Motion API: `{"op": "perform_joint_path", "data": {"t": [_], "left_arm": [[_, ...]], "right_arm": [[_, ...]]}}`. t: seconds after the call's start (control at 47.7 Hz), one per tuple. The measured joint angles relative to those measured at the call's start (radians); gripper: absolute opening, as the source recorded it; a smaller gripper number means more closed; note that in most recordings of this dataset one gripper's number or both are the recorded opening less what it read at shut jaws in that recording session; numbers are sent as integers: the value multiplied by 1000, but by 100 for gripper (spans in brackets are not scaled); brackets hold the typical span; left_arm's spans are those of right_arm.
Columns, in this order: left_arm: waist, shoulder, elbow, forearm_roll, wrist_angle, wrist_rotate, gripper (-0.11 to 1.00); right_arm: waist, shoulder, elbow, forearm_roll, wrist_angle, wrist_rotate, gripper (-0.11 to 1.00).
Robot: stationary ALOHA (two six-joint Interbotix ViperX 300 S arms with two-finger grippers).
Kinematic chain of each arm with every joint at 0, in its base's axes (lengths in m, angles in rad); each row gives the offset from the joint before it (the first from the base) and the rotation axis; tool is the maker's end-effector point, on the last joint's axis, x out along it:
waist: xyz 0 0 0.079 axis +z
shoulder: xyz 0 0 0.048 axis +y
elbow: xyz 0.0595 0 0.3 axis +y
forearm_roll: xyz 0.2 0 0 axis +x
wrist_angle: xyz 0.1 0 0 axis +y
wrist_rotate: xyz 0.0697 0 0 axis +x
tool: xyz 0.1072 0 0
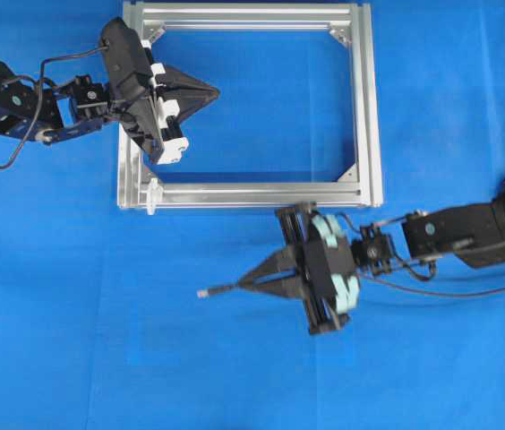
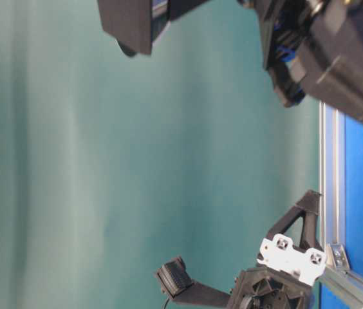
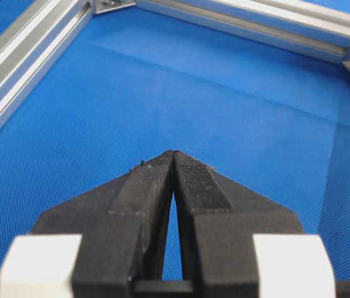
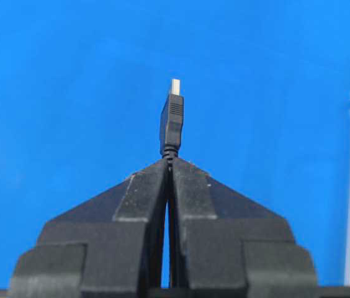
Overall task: Insert the wire through the string loop located on the left side.
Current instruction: 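Lift the USB connector with the right gripper, pointing it left, then move the right gripper left to push the connector through the white zip-tie loop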
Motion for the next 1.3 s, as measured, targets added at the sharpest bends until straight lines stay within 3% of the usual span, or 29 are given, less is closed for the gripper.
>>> {"op": "perform_joint_path", "data": {"t": [0.335, 0.524, 0.922, 1.299], "left_arm": [[2, 0, 0, 0, 2, 0, 0], [2, 0, 2, 0, 2, 0, 0], [2, 0, 2, 0, 0, 0, 0], [0, 0, 2, 0, 0, 0, 0]], "right_arm": [[-169, -2, 6, 2, 0, 0, 0], [-224, -2, 17, 2, 0, 0, 0], [-232, 2, 6, 2, 0, 0, 0], [-232, 91, -112, 2, 12, 0, 0]]}}
